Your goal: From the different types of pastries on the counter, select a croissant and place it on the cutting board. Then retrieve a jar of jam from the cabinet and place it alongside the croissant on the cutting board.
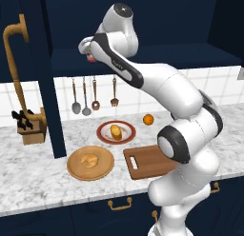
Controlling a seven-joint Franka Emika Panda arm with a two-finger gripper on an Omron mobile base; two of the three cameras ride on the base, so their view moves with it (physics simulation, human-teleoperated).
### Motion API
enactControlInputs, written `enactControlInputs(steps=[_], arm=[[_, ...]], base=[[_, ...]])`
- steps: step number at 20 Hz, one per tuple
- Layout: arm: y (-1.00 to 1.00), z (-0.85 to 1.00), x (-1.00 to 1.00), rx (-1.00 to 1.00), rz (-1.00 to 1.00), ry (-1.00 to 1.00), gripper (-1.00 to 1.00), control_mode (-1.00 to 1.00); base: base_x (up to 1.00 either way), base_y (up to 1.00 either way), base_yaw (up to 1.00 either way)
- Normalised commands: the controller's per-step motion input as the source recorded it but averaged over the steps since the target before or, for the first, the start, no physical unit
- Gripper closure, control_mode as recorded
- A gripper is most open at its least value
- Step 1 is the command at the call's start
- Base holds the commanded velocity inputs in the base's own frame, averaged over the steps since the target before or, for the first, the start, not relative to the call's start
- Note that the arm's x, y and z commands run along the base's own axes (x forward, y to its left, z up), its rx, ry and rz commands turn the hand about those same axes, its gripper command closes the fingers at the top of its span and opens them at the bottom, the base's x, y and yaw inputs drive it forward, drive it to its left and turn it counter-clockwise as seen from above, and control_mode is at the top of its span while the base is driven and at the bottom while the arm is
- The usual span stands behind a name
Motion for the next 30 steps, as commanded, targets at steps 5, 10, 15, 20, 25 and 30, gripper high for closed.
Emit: enactControlInputs(steps=[5, 10, 15, 20, 25, 30], arm=[[0.03, 0.00, 0.11, 0.00, 0.00, 0.00, -1.00, -1.00], [0.12, 0.00, 0.07, 0.00, 0.00, 0.01, -1.00, -1.00], [0.11, 0.00, 0.42, 0.00, 0.01, 0.08, -1.00, -1.00], [0.08, 0.00, 0.12, 0.00, 0.02, 0.00, -1.00, -1.00], [0.05, -0.07, 0.00, 0.00, 0.00, 0.06, -1.00, -1.00], [0.35, -0.30, 0.05, -0.01, 0.00, 0.15, 1.00, -1.00]], base=[[0.00, 0.00, 0.00], [0.00, 0.00, 0.00], [0.00, 0.00, 0.00], [0.00, 0.00, 0.00], [0.00, 0.00, 0.00], [0.00, 0.00, 0.00]])
